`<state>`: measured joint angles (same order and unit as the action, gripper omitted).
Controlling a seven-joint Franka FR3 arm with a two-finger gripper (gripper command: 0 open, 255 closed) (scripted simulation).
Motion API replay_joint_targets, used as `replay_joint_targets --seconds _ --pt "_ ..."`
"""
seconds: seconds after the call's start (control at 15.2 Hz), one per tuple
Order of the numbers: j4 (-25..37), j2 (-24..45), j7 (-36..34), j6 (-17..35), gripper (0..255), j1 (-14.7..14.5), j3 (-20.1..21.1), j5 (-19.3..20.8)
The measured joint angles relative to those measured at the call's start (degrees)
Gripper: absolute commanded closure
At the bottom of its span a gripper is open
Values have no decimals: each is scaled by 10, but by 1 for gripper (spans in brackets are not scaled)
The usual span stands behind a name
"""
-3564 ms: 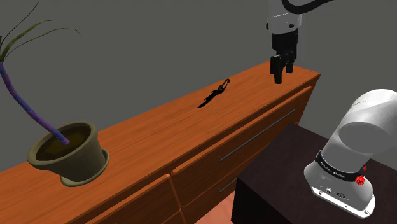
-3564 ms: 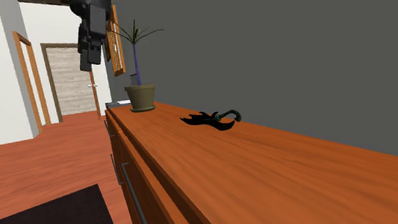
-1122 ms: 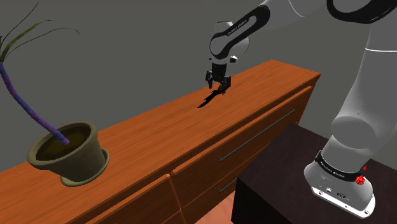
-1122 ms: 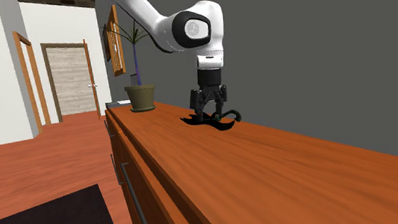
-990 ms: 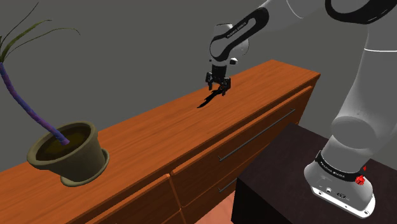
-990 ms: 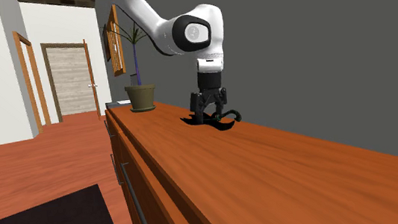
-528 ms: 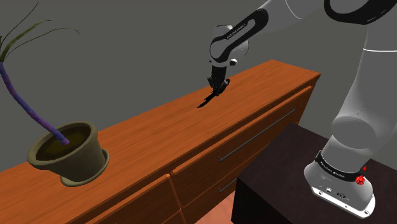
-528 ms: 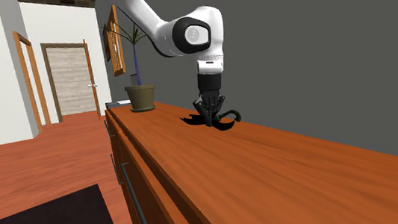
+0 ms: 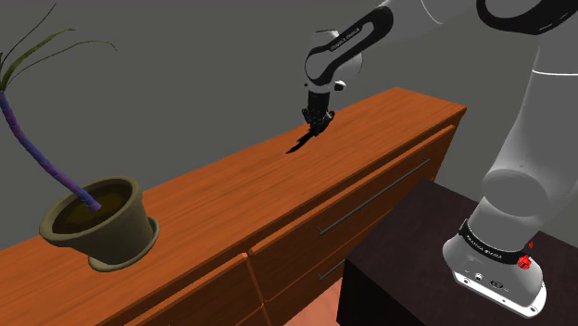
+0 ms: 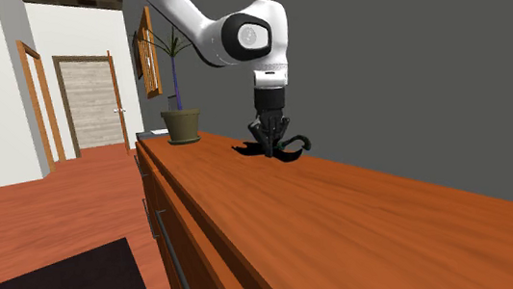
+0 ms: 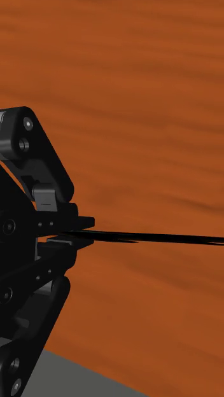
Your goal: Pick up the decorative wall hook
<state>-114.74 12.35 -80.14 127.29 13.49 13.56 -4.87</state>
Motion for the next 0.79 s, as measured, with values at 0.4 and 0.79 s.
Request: replay_joint_targets --seconds 0.4,0.79 --pt "16 -24 0 -40 255 2 1 -4" --pt "43 -39 -2 -81 255 4 1 -6"
